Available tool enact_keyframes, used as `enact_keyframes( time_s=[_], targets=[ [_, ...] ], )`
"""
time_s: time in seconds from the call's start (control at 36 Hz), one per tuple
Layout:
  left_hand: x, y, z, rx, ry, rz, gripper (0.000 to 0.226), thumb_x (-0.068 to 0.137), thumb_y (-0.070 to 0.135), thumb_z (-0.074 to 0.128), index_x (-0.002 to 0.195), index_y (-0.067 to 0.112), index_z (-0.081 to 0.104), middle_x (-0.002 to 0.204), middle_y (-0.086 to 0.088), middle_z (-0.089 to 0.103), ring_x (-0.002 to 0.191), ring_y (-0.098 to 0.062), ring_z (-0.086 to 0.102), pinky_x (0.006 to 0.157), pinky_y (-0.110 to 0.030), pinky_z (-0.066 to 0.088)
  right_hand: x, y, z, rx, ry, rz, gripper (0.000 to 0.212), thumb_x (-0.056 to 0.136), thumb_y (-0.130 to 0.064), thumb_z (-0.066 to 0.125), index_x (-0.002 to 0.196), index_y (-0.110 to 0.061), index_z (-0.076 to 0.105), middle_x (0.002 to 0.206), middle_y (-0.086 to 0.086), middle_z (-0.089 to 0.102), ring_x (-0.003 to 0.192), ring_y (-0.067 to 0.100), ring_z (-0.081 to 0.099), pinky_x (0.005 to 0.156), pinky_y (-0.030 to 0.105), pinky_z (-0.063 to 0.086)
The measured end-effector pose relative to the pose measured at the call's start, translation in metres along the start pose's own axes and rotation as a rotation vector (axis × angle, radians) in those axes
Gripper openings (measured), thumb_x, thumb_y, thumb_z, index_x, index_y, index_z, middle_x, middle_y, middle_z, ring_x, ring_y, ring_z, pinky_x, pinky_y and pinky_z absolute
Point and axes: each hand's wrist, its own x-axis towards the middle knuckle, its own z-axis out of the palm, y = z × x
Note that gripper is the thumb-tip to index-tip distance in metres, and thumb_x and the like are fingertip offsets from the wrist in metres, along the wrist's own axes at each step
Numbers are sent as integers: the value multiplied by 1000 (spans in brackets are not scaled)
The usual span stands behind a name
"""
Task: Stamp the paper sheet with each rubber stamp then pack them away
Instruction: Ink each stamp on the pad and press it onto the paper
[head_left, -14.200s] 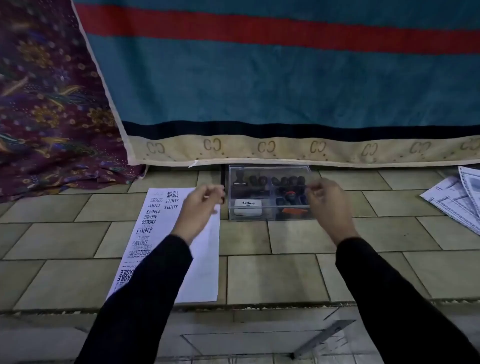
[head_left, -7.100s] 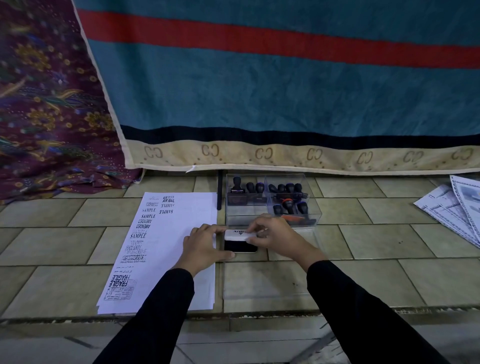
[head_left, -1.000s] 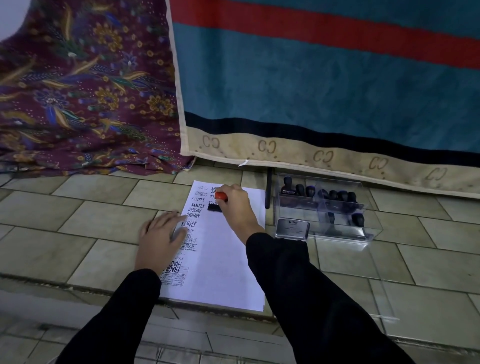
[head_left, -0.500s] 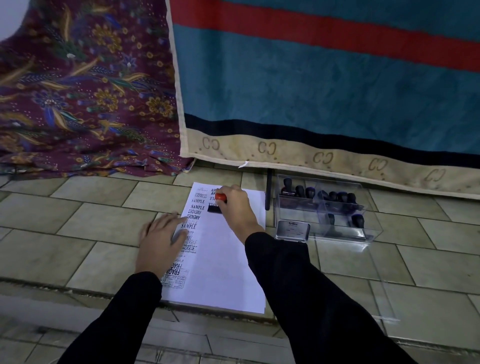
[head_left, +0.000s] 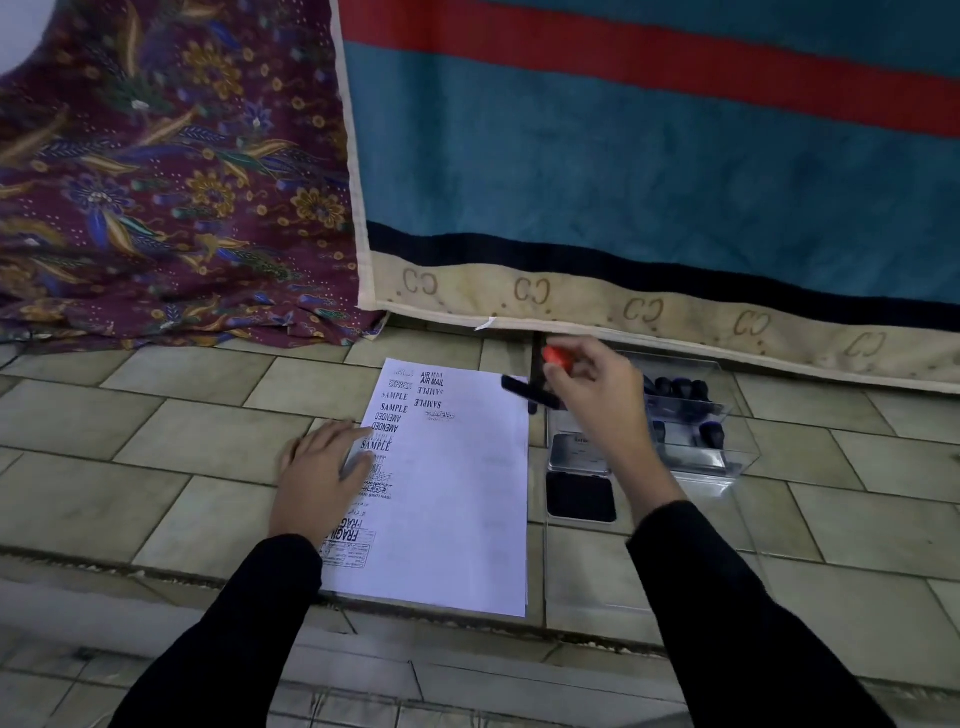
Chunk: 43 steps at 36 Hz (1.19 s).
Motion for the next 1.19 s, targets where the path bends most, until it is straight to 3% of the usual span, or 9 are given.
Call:
enact_keyframes(
  time_s=[0.08, 0.31, 0.5, 0.64, 0.75, 1.03, 1.19],
  targets=[
    [0, 0, 0, 2, 5, 8, 37, 91, 40, 49, 124, 32, 62, 140, 6, 53, 132, -15, 42, 112, -34, 14, -24, 15, -15, -41, -20, -16, 26, 81, -8, 67, 102, -23, 67, 98, 0, 67, 82, 7, 66, 76, 21, 57],
    [-1, 3, -2, 14, -1, 5, 43, 87, 44, 44, 124, 31, 62, 139, 7, 54, 131, -16, 43, 111, -33, 15, -63, 55, -33, -245, -32, -149, 24, 74, -3, 72, 95, -15, 71, 92, -3, 65, 75, 0, 62, 71, 3, 46],
    [-1, 2, -2, 7, -3, 8, 43, 87, 44, 44, 123, 32, 63, 139, 7, 54, 131, -15, 44, 111, -33, 15, -72, 66, -36, -255, -39, -168, 25, 75, -3, 72, 99, -12, 71, 93, -1, 66, 81, 8, 64, 76, 15, 53],
    [-1, 2, -1, -3, 7, 10, 38, 90, 42, 48, 122, 30, 63, 138, 5, 55, 130, -17, 45, 111, -33, 16, -76, 67, -36, -227, -50, -163, 27, 77, -2, 70, 102, -14, 70, 96, -3, 65, 88, 3, 62, 79, 12, 51],
    [-1, 1, 1, 0, 16, 4, 29, 94, 29, 60, 123, 30, 63, 139, 5, 54, 130, -17, 44, 111, -34, 15, -77, 66, -35, -227, -52, -178, 27, 78, -2, 70, 102, -12, 70, 96, -1, 65, 88, 5, 62, 79, 15, 52],
    [-1, 5, -1, 1, 3, -11, 31, 95, 27, 59, 125, 28, 63, 141, 4, 52, 132, -18, 44, 114, -41, 16, -72, 66, -27, -244, -45, -195, 22, 78, 0, 70, 100, -5, 71, 92, 1, 63, 81, 7, 61, 75, 9, 50],
    [-1, 5, 0, 2, 15, -8, 30, 94, 26, 60, 124, 27, 63, 141, 3, 53, 131, -18, 45, 113, -38, 16, -79, 72, -26, -249, -21, -213, 24, 78, -2, 72, 101, -8, 70, 93, -3, 63, 86, 5, 62, 79, 9, 50]
  ],
)
